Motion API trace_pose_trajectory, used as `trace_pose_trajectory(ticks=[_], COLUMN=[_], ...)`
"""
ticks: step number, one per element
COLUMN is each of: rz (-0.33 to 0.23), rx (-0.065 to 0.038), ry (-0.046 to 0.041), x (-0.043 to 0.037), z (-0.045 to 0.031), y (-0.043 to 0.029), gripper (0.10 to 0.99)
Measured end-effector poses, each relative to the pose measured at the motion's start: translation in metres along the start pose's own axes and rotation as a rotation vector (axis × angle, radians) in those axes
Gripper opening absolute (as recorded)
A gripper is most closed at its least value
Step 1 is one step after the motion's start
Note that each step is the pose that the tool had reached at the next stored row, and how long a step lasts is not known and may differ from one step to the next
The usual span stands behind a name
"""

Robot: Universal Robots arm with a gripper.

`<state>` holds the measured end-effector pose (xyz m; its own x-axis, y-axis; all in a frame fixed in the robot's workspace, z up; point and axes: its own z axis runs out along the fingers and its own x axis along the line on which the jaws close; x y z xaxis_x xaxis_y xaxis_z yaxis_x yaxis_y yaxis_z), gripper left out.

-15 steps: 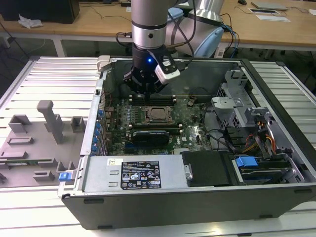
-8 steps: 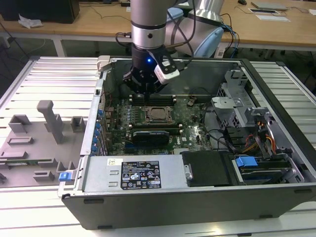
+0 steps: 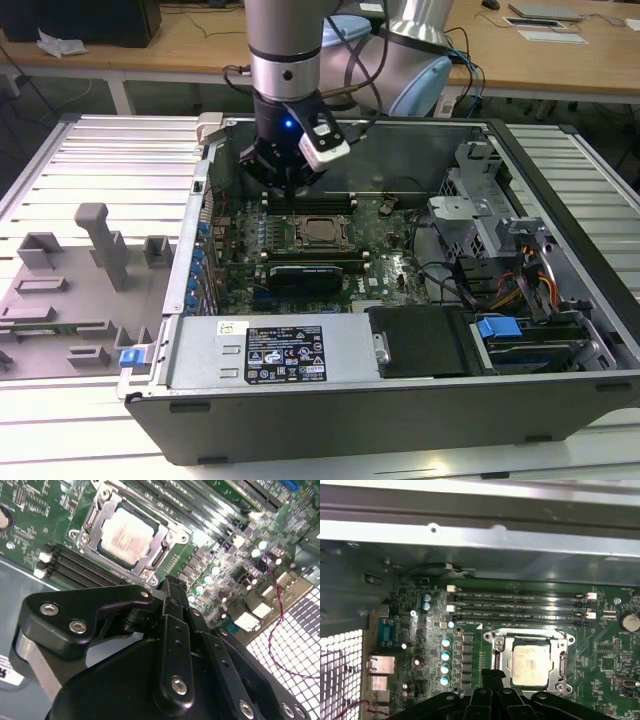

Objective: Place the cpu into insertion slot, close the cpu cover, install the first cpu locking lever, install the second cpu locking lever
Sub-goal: 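Install the first cpu locking lever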

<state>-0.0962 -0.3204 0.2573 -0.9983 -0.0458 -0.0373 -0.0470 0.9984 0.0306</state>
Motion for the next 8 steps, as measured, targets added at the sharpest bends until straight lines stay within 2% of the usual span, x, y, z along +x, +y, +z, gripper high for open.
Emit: trace_pose_trajectory(ticks=[2, 4, 5, 7, 8], rz=[0.0, 0.001, 0.001, 0.002, 0.003], rx=[-0.015, -0.037, -0.051, -0.073, -0.091], ry=[-0.0053, -0.0109, -0.0136, -0.0174, -0.0207], x=[0.0033, 0.0079, 0.0099, 0.0118, 0.0128], z=[0.0, 0.0001, 0.0001, 0.0001, 0.0001], y=[0.0001, 0.0004, 0.0005, 0.0005, 0.0006], gripper=[0.106, 0.106, 0.106, 0.106, 0.106])
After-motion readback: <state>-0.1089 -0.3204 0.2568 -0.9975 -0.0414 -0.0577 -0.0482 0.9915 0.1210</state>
